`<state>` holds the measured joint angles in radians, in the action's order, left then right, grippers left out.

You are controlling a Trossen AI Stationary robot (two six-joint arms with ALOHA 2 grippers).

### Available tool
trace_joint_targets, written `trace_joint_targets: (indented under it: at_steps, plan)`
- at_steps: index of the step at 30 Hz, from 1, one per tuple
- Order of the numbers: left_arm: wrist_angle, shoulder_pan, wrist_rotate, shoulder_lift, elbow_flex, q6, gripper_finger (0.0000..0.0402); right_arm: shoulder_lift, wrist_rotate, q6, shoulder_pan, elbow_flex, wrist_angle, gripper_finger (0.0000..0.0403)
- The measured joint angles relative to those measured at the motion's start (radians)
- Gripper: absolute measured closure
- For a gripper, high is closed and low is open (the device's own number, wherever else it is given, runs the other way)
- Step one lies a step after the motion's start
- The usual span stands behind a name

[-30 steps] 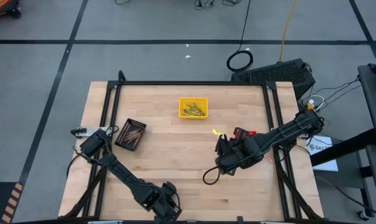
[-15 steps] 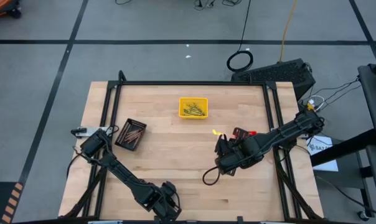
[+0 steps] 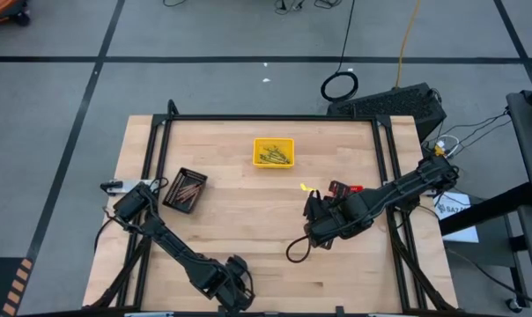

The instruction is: Sort crayons

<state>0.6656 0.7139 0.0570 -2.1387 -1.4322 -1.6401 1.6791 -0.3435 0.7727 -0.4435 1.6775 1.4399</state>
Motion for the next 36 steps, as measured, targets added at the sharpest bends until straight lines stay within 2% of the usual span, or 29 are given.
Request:
trace_joint_targets:
  at_steps: [8,14,25,36]
  plan:
    - [0.03,0.0,0.001,0.0,-0.001,0.042,0.0358,0.0,0.0,0.0,0.0,0.0,0.0,0.0298]
    - [0.015,0.005,0.046,0.001,-0.001,0.187,0.0394,0.0,0.0,0.0,0.0,0.0,0.0,0.0298]
    - [-0.013,0.014,0.083,0.009,0.004,0.311,0.0397,0.0,0.005,-0.026,0.0,0.0,0.0,0.0298]
    - [0.004,0.0,0.236,0.081,0.016,0.422,0.04,0.001,0.033,-0.052,0.0,0.0,-0.066,0.0298]
